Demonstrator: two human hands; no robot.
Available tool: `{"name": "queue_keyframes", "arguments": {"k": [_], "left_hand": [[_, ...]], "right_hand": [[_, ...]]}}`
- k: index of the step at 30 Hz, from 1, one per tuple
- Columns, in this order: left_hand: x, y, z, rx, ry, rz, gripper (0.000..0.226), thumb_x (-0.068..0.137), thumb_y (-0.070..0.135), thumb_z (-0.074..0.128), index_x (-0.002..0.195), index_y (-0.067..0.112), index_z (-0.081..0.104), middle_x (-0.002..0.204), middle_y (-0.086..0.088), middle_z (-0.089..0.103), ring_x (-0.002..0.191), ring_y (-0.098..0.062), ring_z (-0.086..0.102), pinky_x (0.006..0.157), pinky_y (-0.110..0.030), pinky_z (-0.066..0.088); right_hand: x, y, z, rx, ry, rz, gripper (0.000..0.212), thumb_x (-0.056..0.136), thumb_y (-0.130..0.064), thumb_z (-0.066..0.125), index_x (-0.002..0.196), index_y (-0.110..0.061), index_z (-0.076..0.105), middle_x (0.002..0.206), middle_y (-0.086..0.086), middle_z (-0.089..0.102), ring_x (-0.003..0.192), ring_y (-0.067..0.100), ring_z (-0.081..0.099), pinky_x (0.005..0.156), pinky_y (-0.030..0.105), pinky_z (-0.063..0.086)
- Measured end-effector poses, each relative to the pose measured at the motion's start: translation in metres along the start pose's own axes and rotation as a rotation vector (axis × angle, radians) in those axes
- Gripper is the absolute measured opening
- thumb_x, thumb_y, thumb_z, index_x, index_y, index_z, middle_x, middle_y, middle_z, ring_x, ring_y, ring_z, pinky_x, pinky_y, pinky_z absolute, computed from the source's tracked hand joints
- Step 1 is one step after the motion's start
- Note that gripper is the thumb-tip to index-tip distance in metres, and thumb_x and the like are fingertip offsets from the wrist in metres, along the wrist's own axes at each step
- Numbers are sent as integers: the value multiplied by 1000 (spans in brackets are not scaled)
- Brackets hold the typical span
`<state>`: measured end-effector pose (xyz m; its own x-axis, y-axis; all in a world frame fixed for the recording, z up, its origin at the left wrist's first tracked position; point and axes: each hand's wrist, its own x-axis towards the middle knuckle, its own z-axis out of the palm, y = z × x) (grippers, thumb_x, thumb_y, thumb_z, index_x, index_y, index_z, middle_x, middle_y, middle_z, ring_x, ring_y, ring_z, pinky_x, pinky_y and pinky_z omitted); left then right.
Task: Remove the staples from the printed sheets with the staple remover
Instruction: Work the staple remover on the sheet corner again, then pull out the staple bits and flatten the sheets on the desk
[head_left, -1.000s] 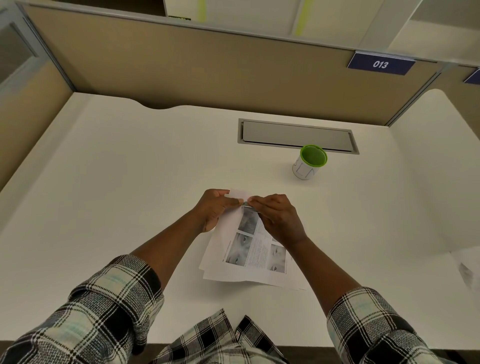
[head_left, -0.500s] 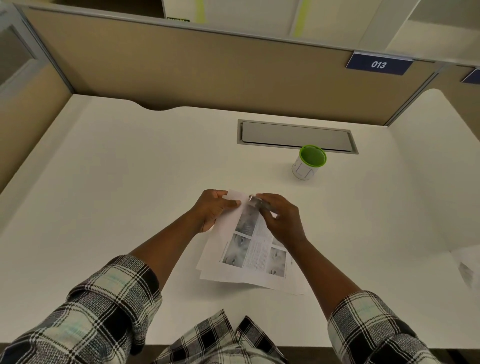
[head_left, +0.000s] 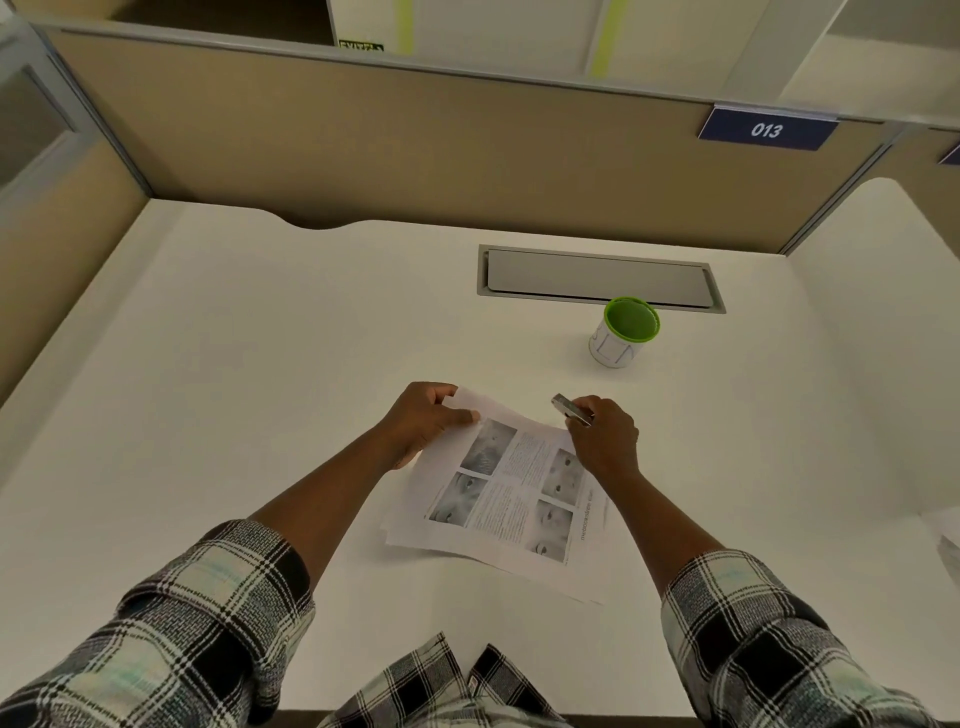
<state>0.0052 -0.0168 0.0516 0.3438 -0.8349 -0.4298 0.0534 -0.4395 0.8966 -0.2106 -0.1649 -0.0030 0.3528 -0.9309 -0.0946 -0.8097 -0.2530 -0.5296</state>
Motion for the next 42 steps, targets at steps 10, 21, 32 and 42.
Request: {"name": "queue_keyframes", "arguments": {"k": [10, 21, 32, 42], "left_hand": [[23, 0, -13, 491, 66, 185, 12, 83, 18, 71, 93, 12, 74, 91, 1, 72, 83, -14, 65, 71, -22, 48], [27, 10, -9, 514, 109, 255, 13, 84, 19, 69, 94, 13, 74, 89, 3, 72, 81, -9, 65, 68, -14, 46], [19, 17, -4, 537, 135, 307, 10, 88, 17, 64, 90, 13, 72, 84, 2, 69, 74, -10, 63, 65, -15, 46], [4, 19, 5, 520, 380, 285, 33, 72, 6, 73, 97, 24, 60, 107, 6, 57, 95, -9, 54, 85, -30, 42]], "right_hand": [[30, 13, 11, 118, -116, 149, 19, 89, -23, 60, 101, -9, 66, 102, 8, 70, 98, 25, 63, 74, 21, 36], [17, 10, 18, 44, -41, 203, 38, 88, -32, 58, 59, -7, 62, 56, 4, 63, 57, 22, 56, 56, 27, 36], [-6, -37, -3, 135, -80, -388, 46, 89, -60, 46, 113, -25, 63, 112, -7, 65, 103, 10, 57, 93, 39, 39], [-28, -71, -1, 89, 76, -619, 11, 86, -14, 65, 91, -16, 75, 89, -2, 75, 80, 17, 66, 75, 32, 48]]}}
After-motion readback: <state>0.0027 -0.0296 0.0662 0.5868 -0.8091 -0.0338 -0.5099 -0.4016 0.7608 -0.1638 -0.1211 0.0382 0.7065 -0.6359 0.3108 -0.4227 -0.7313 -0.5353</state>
